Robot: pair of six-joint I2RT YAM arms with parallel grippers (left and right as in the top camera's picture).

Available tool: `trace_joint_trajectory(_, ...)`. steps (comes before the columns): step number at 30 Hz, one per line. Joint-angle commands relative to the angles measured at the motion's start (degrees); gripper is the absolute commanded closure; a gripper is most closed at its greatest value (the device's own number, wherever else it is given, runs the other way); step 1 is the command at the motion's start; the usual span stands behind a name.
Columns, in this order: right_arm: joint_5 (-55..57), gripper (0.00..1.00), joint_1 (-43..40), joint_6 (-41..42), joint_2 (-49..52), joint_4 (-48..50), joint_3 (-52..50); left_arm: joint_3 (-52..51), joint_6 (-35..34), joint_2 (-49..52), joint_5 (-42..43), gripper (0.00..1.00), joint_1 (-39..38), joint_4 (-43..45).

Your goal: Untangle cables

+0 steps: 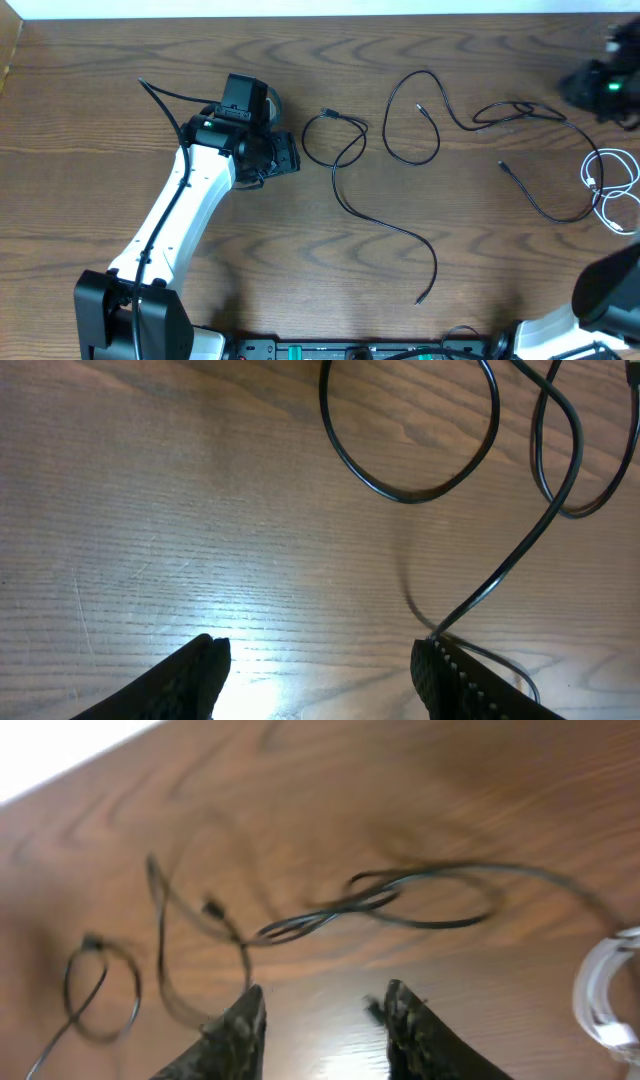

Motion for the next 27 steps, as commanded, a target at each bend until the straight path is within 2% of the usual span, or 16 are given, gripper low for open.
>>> trace_joint_trajectory(1, -0.7, 0.6, 3.9, -2.3, 2.1, -0.8, 0.9, 0.3, 0.5, 0.2, -0.8, 0.36, 0.1, -0.2)
trace_joint_trajectory(7, 11.0, 0.57, 11.8, 5.2, 6.7, -1.0, 0.9, 0.3, 0.5, 0.2, -0.8, 0.36, 0.1, -0.2)
trace_joint_trajectory(11, 14.6, 0.56, 15.8, 8.6, 9.6, 0.5, 0.9, 0.3, 0.5, 0.2, -0.8, 0.36, 0.1, -0.2)
trace_joint_trajectory(18, 24.0, 0.54, 19.8, 23.7, 14.4, 3.4, 0.9, 0.3, 0.5, 0.2, -0.8, 0.36, 0.1, -0.2)
trace_joint_trajectory(23, 24.5, 0.53, 21.2, 24.6, 16.9, 10.0, 0.9, 0.3, 0.5, 0.2, -0.8, 0.36, 0.1, -0.2)
trace_joint_trajectory(27, 28.5, 0.54, 21.5, 29.3, 18.3, 10.7, 0.9, 0.3, 0.5, 0.2, -0.8, 0.36, 0.1, -0.2)
